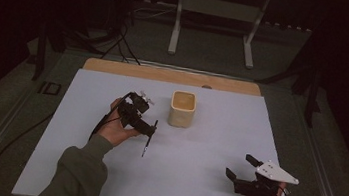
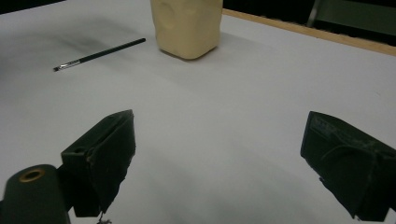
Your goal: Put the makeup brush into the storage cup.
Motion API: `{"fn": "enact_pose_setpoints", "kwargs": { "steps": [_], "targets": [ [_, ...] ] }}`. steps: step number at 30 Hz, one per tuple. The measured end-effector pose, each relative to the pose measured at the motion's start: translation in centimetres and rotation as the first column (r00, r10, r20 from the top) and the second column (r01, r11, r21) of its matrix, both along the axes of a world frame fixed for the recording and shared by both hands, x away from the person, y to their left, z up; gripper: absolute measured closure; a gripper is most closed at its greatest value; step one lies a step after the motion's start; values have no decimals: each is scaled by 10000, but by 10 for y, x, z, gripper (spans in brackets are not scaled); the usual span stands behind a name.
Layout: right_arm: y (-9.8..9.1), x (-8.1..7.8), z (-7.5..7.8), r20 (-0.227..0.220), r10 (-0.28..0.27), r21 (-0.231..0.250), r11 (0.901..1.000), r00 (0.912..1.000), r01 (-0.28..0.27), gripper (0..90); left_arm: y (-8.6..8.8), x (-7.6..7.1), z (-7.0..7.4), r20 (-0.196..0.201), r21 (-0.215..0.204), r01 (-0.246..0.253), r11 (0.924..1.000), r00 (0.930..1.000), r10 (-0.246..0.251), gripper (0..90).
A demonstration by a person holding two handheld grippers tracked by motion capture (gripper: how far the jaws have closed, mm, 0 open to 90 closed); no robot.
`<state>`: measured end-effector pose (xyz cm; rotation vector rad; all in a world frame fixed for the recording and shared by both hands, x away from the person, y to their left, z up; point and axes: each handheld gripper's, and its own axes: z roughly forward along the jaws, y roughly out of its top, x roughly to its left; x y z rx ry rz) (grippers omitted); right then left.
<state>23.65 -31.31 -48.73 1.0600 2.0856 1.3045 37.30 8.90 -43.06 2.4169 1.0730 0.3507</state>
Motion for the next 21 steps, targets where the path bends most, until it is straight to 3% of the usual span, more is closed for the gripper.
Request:
{"fn": "enact_pose_setpoints", "kwargs": {
  "steps": [8,9,12,21],
  "targets": [
    [0,0,0,1,6,-7,10000,10000,-6,99,-3,1,-3,-311,374,115,9992,9995,-103,21],
    [0,0,0,5,8,-7,10000,10000,-8,99,-4,2,-4,-600,424,190,9989,9981,-164,21],
    [0,0,0,6,12,-10,10000,10000,-12,99,-4,3,-6,-838,619,256,9977,9963,-204,21],
    [0,0,0,-18,29,-19,10000,10000,-29,99,-10,2,-12,-1162,1114,529,9924,9924,-399,22]
  ]
}}
